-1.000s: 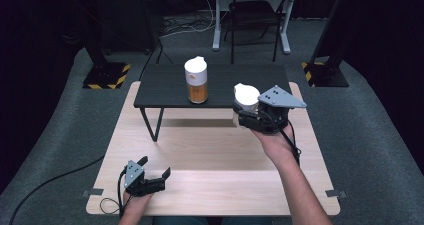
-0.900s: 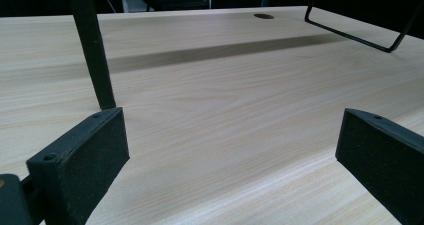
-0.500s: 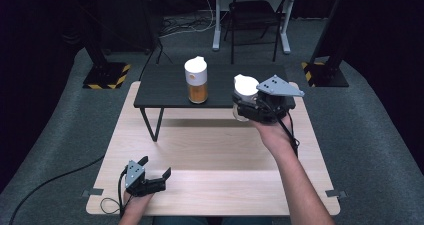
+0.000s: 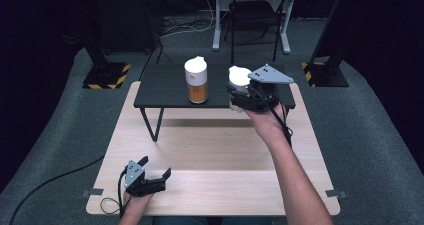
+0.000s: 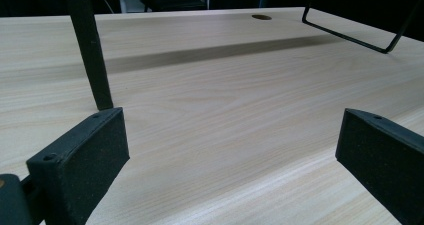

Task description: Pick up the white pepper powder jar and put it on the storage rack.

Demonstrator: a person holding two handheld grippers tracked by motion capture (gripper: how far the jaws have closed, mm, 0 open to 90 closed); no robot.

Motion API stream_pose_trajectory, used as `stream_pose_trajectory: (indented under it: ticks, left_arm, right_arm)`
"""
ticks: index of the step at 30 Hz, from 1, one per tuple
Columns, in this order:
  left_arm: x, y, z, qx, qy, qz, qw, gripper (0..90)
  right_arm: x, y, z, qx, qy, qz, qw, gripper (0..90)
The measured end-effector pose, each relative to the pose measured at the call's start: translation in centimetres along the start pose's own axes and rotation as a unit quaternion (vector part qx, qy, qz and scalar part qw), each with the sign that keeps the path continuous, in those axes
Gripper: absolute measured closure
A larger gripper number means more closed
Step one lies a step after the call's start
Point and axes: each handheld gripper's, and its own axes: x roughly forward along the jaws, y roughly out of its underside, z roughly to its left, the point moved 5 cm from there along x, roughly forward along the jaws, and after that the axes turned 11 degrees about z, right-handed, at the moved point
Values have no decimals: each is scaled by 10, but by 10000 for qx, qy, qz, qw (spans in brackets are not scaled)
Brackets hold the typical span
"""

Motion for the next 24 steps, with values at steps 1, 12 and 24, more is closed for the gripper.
stream_pose_trajectory:
  ticks: [1,12,24]
  left_arm:
    - [0,0,0,-5,-1,-7,10000,0]
    - [0,0,0,2,11,-14,10000,0]
    - [0,1,1,-23,45,-30,10000,0]
  right_arm:
    - [2,-1,-1,20,5,-5,10000,303]
    - [25,-11,-5,336,-19,7,9994,304]
    - [47,-19,-7,458,245,111,9986,303]
